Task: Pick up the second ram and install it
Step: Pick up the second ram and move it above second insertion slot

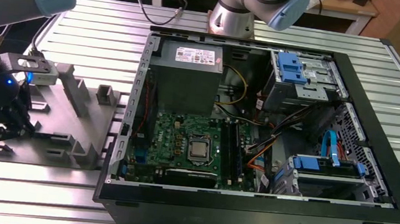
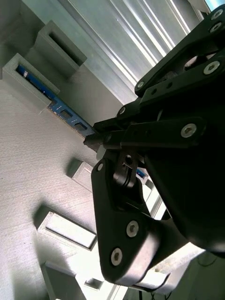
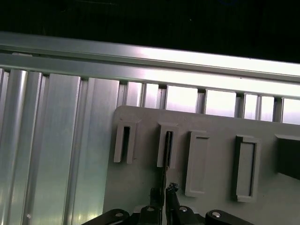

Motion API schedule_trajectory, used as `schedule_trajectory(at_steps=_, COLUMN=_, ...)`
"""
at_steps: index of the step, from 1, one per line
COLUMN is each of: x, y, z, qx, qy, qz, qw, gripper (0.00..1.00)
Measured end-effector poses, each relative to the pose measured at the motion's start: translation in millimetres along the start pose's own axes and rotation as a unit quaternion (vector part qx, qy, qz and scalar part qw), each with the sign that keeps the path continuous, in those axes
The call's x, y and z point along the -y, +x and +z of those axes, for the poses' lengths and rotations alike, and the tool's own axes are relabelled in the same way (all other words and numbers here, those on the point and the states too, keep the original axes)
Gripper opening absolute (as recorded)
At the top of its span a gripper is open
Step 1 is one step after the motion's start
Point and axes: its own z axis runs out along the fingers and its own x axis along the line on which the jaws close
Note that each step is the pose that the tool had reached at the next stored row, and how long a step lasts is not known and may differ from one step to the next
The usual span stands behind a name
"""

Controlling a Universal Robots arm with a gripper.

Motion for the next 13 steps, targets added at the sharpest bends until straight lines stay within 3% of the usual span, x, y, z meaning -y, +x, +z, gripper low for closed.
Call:
schedule_trajectory(at_steps=9, x=-0.1, y=0.1, z=-1.5, qx=0.0006, qy=-0.0001, qz=0.0, qw=1.0, gripper=0.16)
schedule_trajectory(at_steps=11, x=-0.1, y=1.1, z=-1.5, qx=0.0048, qy=0.0003, qz=0.0, qw=1.0, gripper=0.16)
schedule_trajectory(at_steps=13, x=-0.2, y=1.4, z=-1.5, qx=0.0064, qy=0.0005, qz=0.0, qw=1.0, gripper=0.16)
